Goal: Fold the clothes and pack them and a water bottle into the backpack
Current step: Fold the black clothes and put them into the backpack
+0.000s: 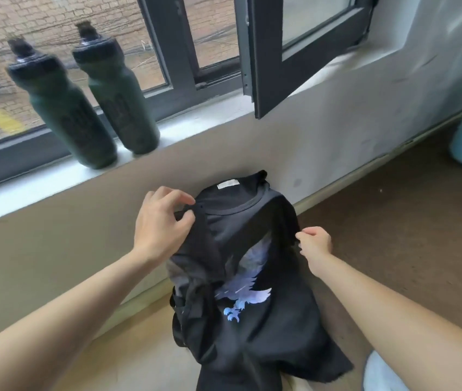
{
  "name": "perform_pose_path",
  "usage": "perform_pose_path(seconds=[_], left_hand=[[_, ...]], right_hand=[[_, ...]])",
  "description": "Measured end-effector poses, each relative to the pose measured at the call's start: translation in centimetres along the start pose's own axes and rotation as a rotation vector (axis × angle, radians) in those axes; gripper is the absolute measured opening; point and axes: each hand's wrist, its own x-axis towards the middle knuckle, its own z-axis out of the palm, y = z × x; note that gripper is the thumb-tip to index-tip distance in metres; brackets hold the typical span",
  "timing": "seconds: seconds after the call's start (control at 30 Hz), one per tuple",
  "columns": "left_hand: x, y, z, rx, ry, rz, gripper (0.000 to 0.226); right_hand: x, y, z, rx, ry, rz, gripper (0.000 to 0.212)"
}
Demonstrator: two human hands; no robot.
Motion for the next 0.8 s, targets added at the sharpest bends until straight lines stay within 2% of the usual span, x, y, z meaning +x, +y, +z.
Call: perform_pose_path(seconds=[0.13,0.27,0.37,0.5,0.7,0.8], left_hand=[[1.7,4.2,4.5,0.023,-0.174,0.246,0.018],[4.0,7.3,9.9,0.119,-0.299,0.413,0.031],[6.1,8.5,13.1,0.340,-0.331,0.601,0.035],[7.5,7.3,15.2,0.562,-0.406,0.679,0.040],[6.7,2.7,15.0,0.668,-0.415,0.741,0.041],[6.4,2.4,15.2,0.637,-0.384,0.720,0.026]], right_hand=[[4.7,-1.1,-0.9,-0.098,-0.108,-0.031,0.025],[7.9,-2.2,-0.7,-0.106,-0.242,0.127,0.062],[8.7,-1.6,-0.3,-0.047,-0.349,0.213,0.072],[9.3,0.4,0.2,0.020,-0.500,0.285,0.059],[10.4,1.2,0.5,0.004,-0.580,0.279,0.009],[10.7,0.2,-0.1,0.073,-0.510,0.195,0.021]])
